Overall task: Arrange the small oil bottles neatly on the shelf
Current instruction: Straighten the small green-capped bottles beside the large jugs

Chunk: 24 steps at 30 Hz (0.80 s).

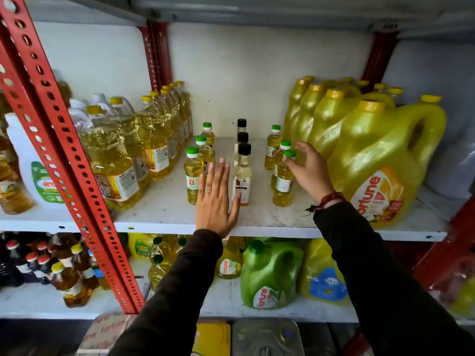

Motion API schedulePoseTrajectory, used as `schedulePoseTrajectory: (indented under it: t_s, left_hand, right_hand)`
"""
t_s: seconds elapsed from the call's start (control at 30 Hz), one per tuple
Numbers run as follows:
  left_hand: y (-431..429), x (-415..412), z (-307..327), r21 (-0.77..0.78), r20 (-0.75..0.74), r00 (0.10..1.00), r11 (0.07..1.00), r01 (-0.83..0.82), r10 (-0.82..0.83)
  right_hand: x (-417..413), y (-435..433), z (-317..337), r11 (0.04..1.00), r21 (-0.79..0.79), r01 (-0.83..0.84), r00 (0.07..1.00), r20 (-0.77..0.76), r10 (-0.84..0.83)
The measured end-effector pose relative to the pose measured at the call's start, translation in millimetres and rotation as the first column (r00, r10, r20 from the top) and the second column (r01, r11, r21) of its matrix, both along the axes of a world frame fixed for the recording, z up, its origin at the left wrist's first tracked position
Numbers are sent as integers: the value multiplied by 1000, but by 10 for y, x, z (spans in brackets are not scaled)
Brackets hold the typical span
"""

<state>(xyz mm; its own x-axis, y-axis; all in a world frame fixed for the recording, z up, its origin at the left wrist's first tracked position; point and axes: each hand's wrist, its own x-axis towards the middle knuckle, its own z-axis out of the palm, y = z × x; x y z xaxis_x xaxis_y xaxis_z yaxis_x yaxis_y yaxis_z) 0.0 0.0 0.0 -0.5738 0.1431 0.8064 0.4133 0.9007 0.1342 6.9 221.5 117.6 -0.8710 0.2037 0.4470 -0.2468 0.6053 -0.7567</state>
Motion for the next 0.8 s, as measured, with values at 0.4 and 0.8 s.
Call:
schedulePoseTrajectory:
  t_s: [0.4, 0.8]
  left_hand:
    - [5, -150, -272, -42, 104, 990, 995, -89, 93]
    - [0, -153, -294, -61, 114, 982, 987, -146, 152]
  right_hand:
    - [-268, 83, -219, 979, -201, -16, 994, 100, 37]
    - [-298, 40, -249, 978, -193, 79, 997, 28, -75]
